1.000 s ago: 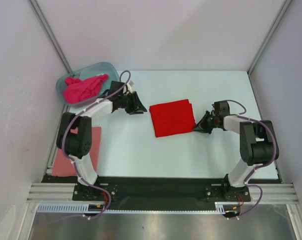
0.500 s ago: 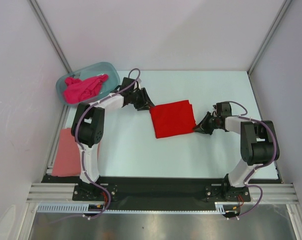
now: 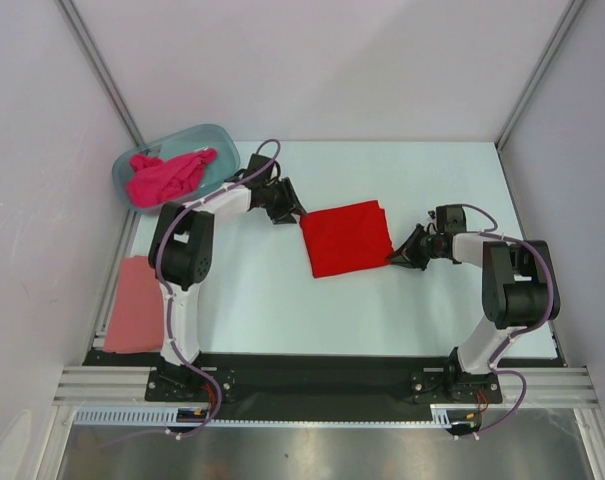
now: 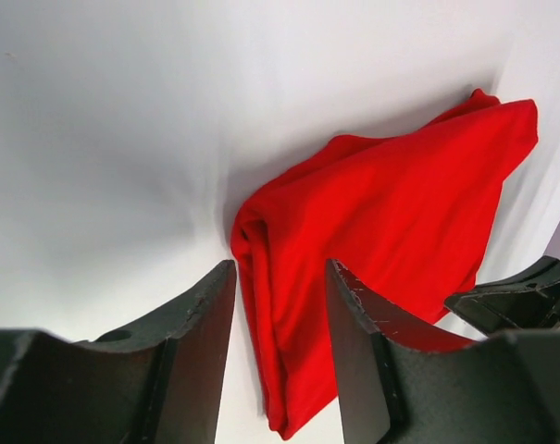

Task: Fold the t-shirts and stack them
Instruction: Neatly place the folded tshirt to the corner

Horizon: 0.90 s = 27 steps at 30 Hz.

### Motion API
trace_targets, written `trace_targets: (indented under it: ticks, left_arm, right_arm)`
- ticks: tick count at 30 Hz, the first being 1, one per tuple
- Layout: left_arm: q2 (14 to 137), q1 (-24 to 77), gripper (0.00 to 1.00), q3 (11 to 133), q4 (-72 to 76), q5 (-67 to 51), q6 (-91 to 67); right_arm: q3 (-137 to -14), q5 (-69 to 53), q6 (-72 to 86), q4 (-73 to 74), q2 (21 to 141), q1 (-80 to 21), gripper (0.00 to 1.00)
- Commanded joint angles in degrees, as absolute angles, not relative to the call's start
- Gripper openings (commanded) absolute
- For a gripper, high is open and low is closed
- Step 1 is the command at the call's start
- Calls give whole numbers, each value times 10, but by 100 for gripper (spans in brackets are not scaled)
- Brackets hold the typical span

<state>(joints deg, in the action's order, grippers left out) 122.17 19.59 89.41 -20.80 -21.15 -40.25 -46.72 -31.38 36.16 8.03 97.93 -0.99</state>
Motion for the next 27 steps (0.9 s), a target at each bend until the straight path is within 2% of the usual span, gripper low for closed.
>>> trace_targets:
  ticks: [1, 14, 17, 18, 19, 20, 21, 27]
  left_arm:
    - [1237, 198, 49, 913, -199, -219, -423]
    - [1271, 199, 41, 947, -200, -214, -426]
    - [1278, 199, 34, 957, -202, -211, -421]
    - [1281, 199, 24, 961, -202, -210, -419]
    - [1285, 199, 19, 964, -203, -211, -418]
    - [1288, 199, 7, 967, -202, -213, -419]
    - [1289, 199, 1, 970, -203, -213, -420]
    - [1292, 190, 0, 980, -213, -190, -406]
  right_arm:
    - [-465, -316, 349, 90, 987, -5, 0]
    - [-463, -318, 349, 91, 993, -4, 0]
    - [-465, -316, 348, 92, 995, -4, 0]
    - [-465, -316, 347, 95, 995, -4, 0]
    - [-465, -315, 347, 98, 995, -4, 0]
    - [-464, -312, 346, 98, 996, -4, 0]
    - [-465, -309, 345, 101, 997, -4, 0]
    - [-466, -254, 342, 134, 990, -4, 0]
